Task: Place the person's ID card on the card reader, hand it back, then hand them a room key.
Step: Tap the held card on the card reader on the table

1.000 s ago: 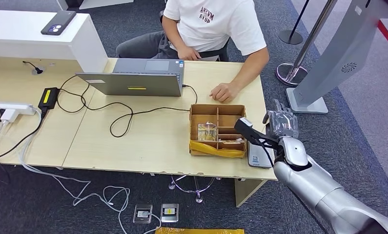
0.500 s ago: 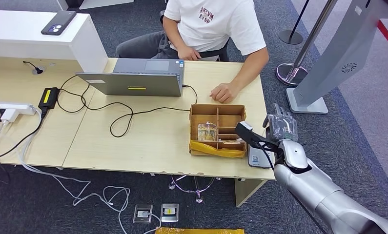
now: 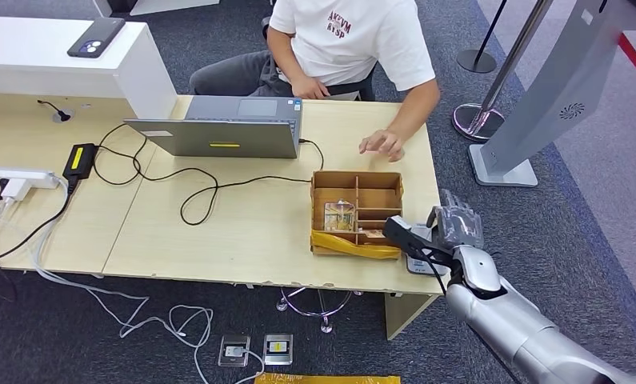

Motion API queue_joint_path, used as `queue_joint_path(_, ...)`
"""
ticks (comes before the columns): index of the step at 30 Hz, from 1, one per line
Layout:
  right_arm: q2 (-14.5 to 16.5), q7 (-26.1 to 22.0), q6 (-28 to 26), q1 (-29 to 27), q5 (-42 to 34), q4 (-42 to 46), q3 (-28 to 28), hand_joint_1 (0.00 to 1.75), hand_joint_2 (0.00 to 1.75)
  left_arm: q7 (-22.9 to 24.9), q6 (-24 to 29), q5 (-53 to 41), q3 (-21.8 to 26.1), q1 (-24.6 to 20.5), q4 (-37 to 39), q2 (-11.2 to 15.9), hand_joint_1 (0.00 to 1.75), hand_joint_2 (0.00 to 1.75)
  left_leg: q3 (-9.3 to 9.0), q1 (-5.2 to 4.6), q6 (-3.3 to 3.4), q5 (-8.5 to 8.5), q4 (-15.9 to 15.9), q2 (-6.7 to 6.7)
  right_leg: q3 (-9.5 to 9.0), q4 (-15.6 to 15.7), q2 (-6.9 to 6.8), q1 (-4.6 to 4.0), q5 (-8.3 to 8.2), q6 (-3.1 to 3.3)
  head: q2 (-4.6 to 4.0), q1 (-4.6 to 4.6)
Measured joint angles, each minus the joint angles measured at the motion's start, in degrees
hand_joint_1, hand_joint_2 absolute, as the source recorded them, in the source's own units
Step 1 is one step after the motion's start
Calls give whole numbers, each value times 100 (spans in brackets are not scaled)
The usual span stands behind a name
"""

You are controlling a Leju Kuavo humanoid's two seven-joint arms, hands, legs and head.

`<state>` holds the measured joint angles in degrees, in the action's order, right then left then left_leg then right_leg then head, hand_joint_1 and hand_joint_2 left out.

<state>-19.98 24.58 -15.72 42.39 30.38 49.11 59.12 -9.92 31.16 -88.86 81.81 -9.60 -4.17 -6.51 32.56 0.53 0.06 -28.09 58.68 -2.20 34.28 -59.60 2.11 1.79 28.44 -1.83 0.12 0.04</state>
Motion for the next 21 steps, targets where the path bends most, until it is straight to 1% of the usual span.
queue_joint_path(21, 22, -150, -6, -107, -50, -6, 0, 175, 175, 11, 72, 0, 179, 2, 27, -10, 0, 0, -11, 0, 0, 0, 0, 0, -11, 0, 0, 0, 0, 0, -1, 0)
